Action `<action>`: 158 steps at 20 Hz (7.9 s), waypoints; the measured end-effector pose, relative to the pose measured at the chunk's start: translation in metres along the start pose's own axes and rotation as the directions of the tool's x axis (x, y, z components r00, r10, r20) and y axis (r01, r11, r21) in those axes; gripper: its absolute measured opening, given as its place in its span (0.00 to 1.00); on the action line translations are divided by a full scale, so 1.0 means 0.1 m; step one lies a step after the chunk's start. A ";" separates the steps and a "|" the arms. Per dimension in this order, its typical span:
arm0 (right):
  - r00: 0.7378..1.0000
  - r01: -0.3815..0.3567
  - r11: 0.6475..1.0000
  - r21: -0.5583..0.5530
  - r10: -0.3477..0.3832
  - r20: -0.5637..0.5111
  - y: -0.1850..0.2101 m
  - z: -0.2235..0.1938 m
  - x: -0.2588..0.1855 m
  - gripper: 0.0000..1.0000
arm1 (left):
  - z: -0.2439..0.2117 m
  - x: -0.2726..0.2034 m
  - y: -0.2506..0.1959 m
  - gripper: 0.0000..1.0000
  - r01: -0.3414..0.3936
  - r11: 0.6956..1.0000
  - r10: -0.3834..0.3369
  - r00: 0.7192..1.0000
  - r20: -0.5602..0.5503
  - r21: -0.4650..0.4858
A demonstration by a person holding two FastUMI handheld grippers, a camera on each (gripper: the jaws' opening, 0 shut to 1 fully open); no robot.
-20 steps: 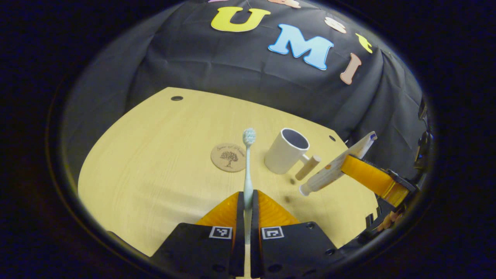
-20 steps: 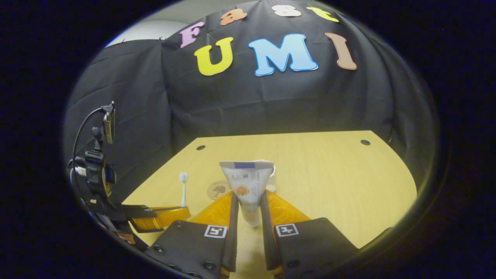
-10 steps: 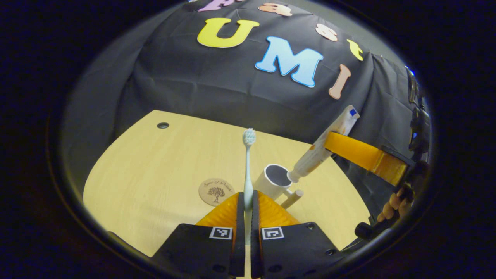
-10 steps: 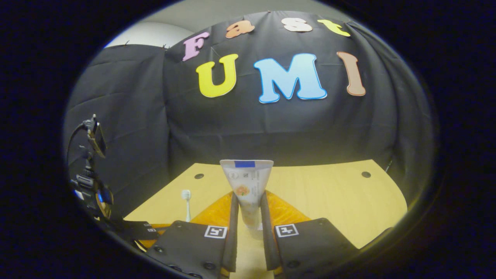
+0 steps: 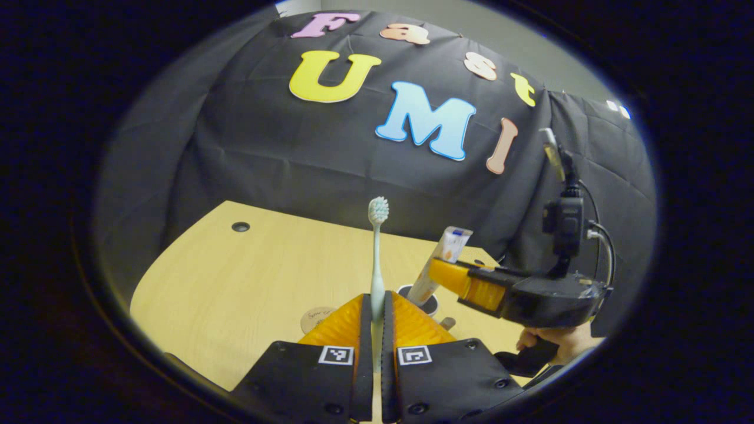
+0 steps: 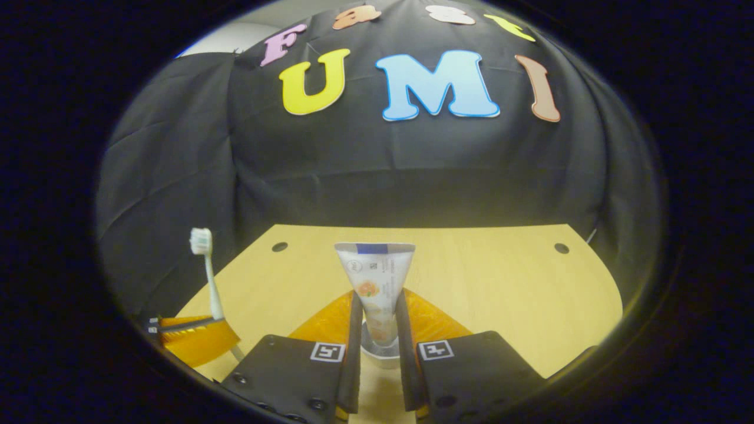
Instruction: Put the toothbrush and toothpaste on the desktop into the cup, then pick up the cup and place it on the coaster on the desktop.
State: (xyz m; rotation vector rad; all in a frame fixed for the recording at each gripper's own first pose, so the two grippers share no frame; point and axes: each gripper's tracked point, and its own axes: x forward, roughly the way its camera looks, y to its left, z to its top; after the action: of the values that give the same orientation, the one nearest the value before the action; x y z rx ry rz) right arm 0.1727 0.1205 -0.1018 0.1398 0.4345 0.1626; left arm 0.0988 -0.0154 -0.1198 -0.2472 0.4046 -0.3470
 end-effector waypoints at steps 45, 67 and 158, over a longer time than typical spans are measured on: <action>0.965 0.257 0.966 0.044 -0.254 -0.062 -0.74 -0.47 -1.25 0.89 | 0.00 1.45 -0.68 0.16 0.204 0.963 -0.233 0.959 0.164 0.175; 0.970 0.150 0.988 0.041 -0.139 -0.199 -0.60 -0.37 -1.21 0.90 | 0.27 0.40 -0.41 0.91 0.021 0.986 -0.047 0.987 0.155 0.167; 0.621 -0.295 0.926 -0.236 -0.002 -0.784 0.81 -0.93 0.23 0.51 | 0.03 -0.39 1.26 0.91 -0.206 0.977 0.207 0.978 0.004 -0.052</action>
State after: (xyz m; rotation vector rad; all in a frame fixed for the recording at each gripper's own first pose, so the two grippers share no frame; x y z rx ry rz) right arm 0.1433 0.2131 -0.1806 -0.2683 1.2686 0.4736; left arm 0.1019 0.1150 -0.1421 -0.2545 0.4260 -0.1313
